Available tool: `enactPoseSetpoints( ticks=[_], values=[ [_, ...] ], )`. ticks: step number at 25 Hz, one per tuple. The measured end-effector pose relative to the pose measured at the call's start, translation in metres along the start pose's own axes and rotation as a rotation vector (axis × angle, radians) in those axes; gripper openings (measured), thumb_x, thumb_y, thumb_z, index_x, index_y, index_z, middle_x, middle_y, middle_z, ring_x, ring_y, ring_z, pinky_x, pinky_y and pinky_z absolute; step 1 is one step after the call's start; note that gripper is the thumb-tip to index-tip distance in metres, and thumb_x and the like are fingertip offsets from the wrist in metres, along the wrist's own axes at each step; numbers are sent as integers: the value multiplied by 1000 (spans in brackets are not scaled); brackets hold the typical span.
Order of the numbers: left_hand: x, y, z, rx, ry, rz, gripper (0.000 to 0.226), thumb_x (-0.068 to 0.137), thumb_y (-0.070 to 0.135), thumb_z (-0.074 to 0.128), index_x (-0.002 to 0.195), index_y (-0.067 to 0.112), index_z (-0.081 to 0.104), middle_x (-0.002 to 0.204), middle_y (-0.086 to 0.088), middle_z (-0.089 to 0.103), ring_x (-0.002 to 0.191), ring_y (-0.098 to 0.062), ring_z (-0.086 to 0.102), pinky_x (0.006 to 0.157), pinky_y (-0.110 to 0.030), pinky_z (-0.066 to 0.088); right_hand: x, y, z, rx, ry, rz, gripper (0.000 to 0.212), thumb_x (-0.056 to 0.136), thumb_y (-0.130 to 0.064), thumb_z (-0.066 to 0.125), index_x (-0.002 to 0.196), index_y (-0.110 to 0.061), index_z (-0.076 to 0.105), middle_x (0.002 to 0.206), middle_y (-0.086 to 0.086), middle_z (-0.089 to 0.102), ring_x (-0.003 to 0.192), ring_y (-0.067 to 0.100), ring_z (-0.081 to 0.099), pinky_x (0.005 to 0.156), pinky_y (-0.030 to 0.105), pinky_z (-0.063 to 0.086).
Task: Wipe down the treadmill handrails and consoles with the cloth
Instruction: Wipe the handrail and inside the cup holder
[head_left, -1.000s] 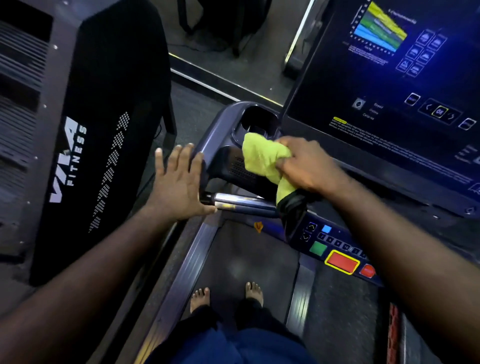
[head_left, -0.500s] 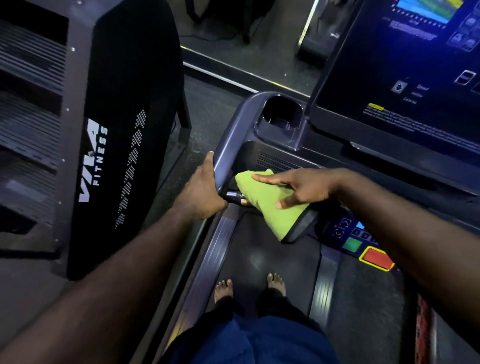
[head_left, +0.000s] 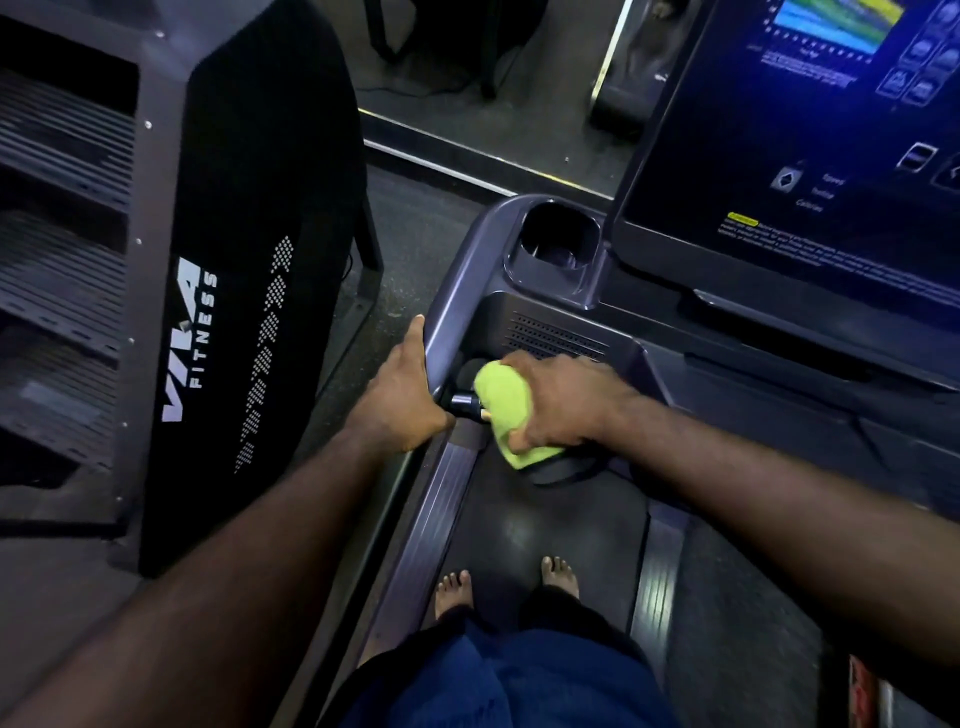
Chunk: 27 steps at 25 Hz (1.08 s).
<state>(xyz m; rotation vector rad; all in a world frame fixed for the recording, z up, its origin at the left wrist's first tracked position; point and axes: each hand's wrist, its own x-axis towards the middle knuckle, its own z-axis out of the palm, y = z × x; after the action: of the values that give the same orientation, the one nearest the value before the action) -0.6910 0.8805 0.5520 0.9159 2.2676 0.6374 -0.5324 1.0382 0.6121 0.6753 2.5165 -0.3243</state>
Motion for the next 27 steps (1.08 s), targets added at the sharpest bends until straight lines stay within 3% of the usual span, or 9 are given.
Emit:
enactPoseSetpoints(
  ticks=[5,8,10,13,15,17,19,23,27],
  values=[
    [3,-2,1,8,2,3,139,64,26,91,164,38,-4,159,-3,39,139,-29,48,115,-45,44,-40,31,9,-107,113,122,93,60,-69,72,138,-33,37,122,4,67,108,32,67,83,43,57],
    [1,-1,2,17,-6,-7,142,62,33,90,162,42,-9,160,-1,37,141,-31,48,115,-53,44,-17,21,6,59,8,141,94,56,-70,73,139,-39,45,121,3,68,108,32,66,86,40,56],
    [2,-2,-4,49,-70,5,151,58,50,91,160,45,-20,166,-1,27,148,-31,40,118,-55,40,-3,33,-14,264,-100,148,96,48,-63,76,139,-42,53,127,3,68,109,28,65,88,35,55],
    [15,9,-15,128,-166,25,142,65,80,79,151,57,-32,176,-1,-6,160,-39,14,125,-62,24,3,49,-43,473,163,154,94,47,-66,70,138,-47,54,127,7,69,108,28,66,92,36,56],
    [39,25,-16,143,-78,36,125,79,79,70,155,55,-26,176,-1,-14,160,-40,8,125,-63,21,8,41,-59,267,451,127,80,70,-57,72,145,-43,47,132,6,65,114,32,63,89,44,55],
    [69,45,-8,170,-1,68,127,83,67,76,162,43,-21,176,-5,-7,158,-42,18,124,-60,28,29,25,-68,-101,572,110,58,90,-35,66,146,-28,48,136,7,60,118,33,59,79,44,52],
    [87,56,3,221,40,67,134,80,56,84,162,39,-21,173,-8,8,148,-43,38,114,-62,42,57,16,-75,-262,452,108,37,96,-22,58,133,-18,60,129,9,64,118,31,60,77,41,49],
    [91,49,11,250,78,48,137,76,46,88,161,42,-19,158,-9,30,128,-39,54,97,-64,52,85,15,-93,-75,309,152,26,88,-30,67,112,-20,69,105,5,67,106,32,67,69,37,44],
    [93,51,11,263,76,82,132,75,40,84,163,38,-15,158,-10,28,124,-41,54,93,-61,53,106,10,-89,186,414,281,31,86,-29,66,113,-15,67,113,12,72,108,38,68,73,37,47]
  ],
)
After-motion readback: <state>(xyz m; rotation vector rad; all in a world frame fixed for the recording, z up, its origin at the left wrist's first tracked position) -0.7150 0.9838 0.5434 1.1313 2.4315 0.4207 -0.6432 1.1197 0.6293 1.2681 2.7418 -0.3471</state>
